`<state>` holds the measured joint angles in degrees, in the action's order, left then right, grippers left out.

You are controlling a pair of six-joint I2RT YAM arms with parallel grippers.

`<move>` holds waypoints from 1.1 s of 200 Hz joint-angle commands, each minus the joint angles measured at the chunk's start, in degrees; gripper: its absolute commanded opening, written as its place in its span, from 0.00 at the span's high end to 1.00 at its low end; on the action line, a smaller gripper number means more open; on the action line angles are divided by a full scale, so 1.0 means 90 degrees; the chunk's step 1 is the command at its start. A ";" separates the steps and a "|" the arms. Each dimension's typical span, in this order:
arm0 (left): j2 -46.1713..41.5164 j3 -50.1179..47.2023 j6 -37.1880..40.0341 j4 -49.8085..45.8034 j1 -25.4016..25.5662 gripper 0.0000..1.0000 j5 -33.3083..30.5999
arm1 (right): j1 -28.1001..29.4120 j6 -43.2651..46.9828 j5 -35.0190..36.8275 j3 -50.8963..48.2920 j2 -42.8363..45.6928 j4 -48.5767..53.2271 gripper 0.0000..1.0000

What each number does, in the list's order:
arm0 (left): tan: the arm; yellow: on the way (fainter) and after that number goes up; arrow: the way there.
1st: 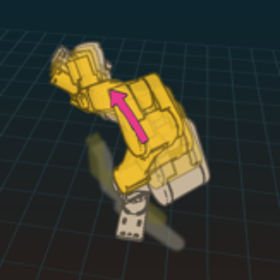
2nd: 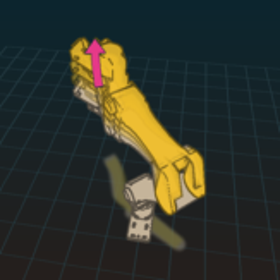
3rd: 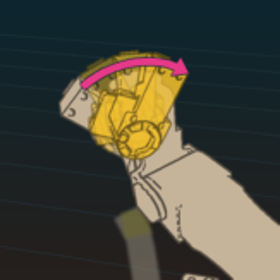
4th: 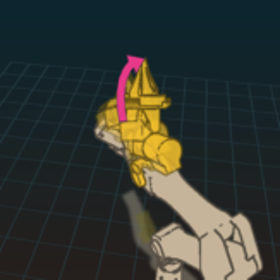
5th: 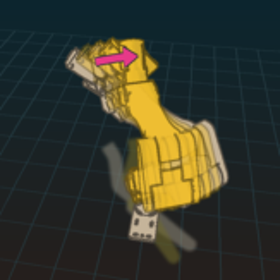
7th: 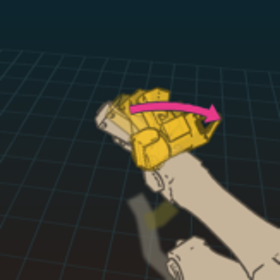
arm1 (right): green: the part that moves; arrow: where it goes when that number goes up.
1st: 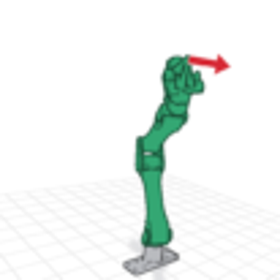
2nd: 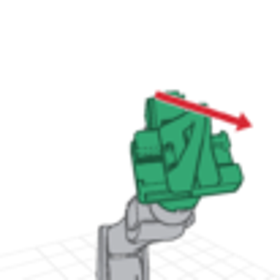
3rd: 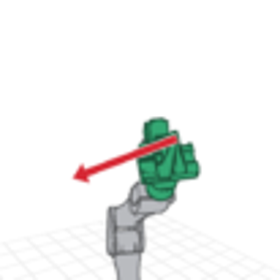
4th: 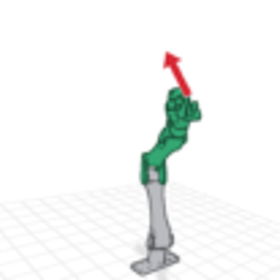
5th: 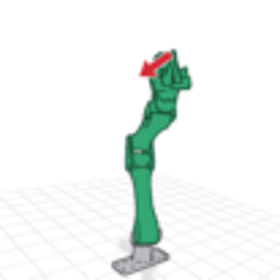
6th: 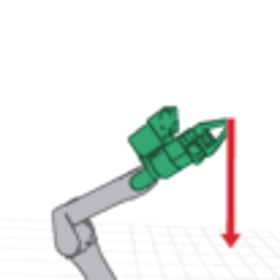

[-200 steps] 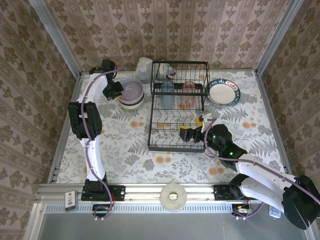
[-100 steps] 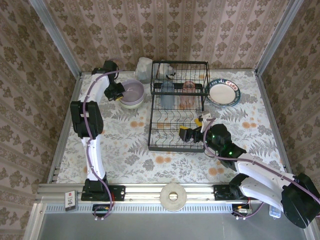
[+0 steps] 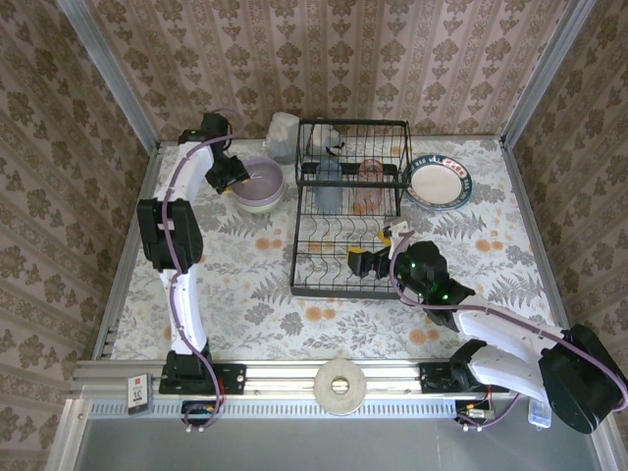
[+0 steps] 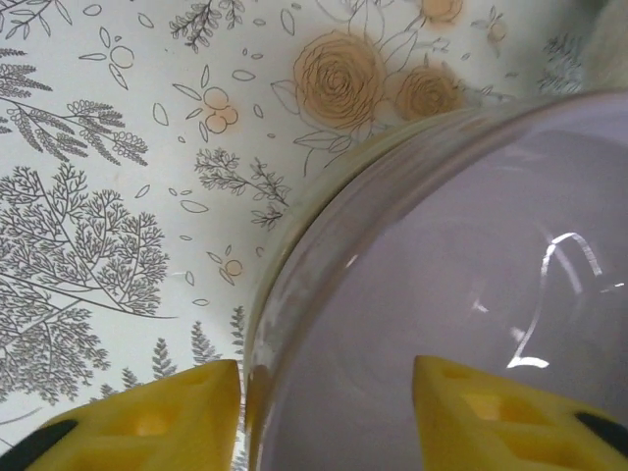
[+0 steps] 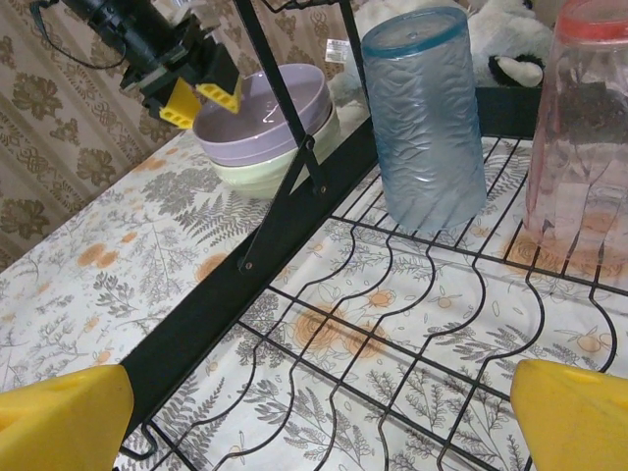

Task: Unload the mixed dishes from the dish rack
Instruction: Place the bowl in the bowl, then fasten the dish rack at the center of the table.

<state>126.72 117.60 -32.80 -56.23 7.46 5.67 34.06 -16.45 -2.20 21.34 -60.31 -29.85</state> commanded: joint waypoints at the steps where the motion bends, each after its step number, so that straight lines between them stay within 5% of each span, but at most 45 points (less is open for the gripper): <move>1: -0.0398 0.0316 0.0058 -0.0079 0.0029 0.43 0.0099 | 0.0043 0.0232 0.0089 -0.0085 -0.0082 -0.0461 0.00; 44: -0.1381 0.0057 0.0451 0.0070 0.0296 0.15 -0.0366 | 0.0043 0.0569 0.0271 -0.0291 -0.0432 -0.1239 0.00; 83: -0.3012 -0.1604 0.0646 0.0691 0.0640 0.00 -0.0385 | 0.0058 0.1032 0.0292 -0.0244 -0.1152 -0.2273 0.00; 144: -0.5096 -0.4168 0.0919 0.0567 0.1784 0.09 -0.0148 | 0.0053 0.1639 0.0393 0.0197 -0.3510 -0.5008 0.00; 220: -0.5380 -0.5962 0.0413 0.0987 0.3241 0.29 0.0202 | 0.0016 0.1815 0.0330 0.1717 -0.5220 -0.5044 0.00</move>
<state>78.13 64.55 -27.59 -49.36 34.87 7.11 34.17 -1.21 0.45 33.54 -103.92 -71.83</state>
